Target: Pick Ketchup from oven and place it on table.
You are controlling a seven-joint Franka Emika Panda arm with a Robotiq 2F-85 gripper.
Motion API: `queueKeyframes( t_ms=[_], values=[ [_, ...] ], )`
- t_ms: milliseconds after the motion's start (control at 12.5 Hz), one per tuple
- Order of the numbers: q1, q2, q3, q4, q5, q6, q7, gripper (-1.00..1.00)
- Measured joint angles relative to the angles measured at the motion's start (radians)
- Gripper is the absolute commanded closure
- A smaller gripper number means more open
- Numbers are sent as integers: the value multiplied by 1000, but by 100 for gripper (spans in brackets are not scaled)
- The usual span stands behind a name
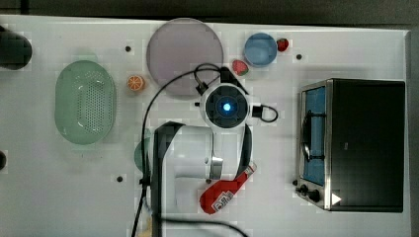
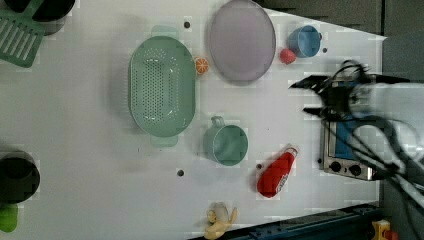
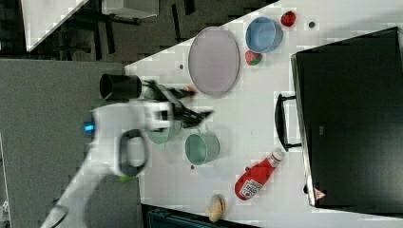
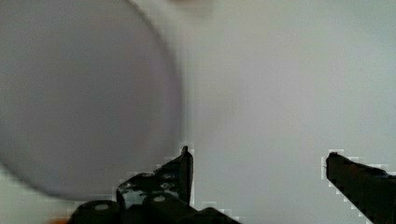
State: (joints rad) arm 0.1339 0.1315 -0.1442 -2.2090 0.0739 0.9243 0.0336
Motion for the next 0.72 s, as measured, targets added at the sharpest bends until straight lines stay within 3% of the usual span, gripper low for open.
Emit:
queueKeyframes(
  t_ms=[240,560,720],
  values=[
    [6,-135,-2,195,-6,-137,3,-100],
    [12,-200,-21,458,-44,-532,7,-100],
    [-11,-198,-31,491,-65,-677,18,-100]
  ],
)
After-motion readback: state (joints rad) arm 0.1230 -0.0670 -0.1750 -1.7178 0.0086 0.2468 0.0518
